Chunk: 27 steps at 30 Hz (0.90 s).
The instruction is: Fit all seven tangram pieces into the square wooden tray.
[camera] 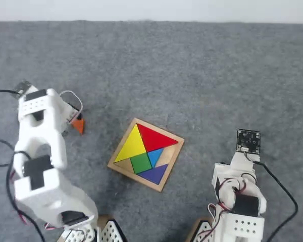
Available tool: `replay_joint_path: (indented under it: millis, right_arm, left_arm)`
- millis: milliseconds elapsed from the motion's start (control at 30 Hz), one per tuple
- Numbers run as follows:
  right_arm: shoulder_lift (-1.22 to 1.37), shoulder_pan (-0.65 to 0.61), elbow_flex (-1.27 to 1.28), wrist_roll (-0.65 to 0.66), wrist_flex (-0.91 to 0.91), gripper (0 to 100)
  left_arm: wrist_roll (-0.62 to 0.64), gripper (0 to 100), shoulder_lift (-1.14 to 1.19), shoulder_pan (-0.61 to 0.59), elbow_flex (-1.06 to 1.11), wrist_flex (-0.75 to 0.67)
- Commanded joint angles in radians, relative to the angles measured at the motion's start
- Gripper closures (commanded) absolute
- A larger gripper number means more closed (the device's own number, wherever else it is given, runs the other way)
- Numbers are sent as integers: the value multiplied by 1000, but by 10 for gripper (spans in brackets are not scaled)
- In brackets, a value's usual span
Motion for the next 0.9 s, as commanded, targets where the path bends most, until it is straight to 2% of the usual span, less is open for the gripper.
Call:
replay_joint_path:
  millis: [0, 300, 467, 667, 867]
  right_arm:
    - [-19, 15, 14, 9, 7, 950]
    - [-19, 15, 14, 9, 7, 950]
    - [-19, 15, 14, 9, 7, 950]
    - [-19, 16, 14, 9, 7, 950]
    - [-19, 16, 14, 9, 7, 950]
  left_arm:
    - [21, 782, 8, 0, -76, 5]
    - [21, 782, 178, 2, -176, 17]
    - [61, 782, 265, -2, -291, 112]
    - [60, 782, 298, 5, -308, 175]
    - [58, 784, 301, 68, -285, 203]
